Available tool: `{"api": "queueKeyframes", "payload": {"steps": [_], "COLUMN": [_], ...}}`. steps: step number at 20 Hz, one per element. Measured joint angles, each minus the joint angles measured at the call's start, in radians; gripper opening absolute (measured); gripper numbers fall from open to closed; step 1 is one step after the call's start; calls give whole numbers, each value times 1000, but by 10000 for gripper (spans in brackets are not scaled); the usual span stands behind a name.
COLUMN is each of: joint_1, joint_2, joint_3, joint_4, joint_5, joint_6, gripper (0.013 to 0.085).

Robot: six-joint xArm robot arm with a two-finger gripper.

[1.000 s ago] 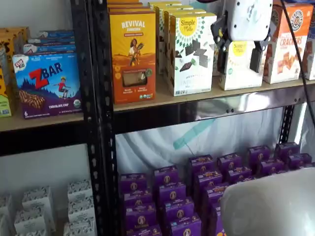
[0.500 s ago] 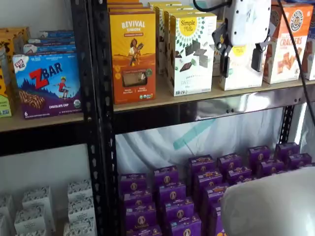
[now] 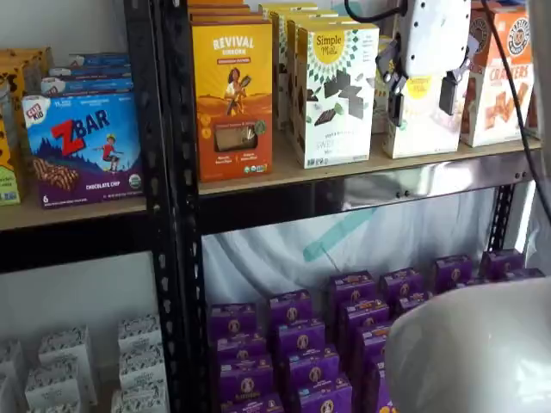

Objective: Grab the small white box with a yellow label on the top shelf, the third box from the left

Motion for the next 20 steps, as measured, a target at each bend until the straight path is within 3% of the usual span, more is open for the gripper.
{"api": "queueKeyframes", "payload": {"steps": [7,20], "joint_1": [-100,-209], "joint_2": [83,179], "joint_3": [-49,-129], "joint_4": [23,78], "joint_5": [-64,-107], "joint_6": [-91,-193], "gripper": [850,850]}}
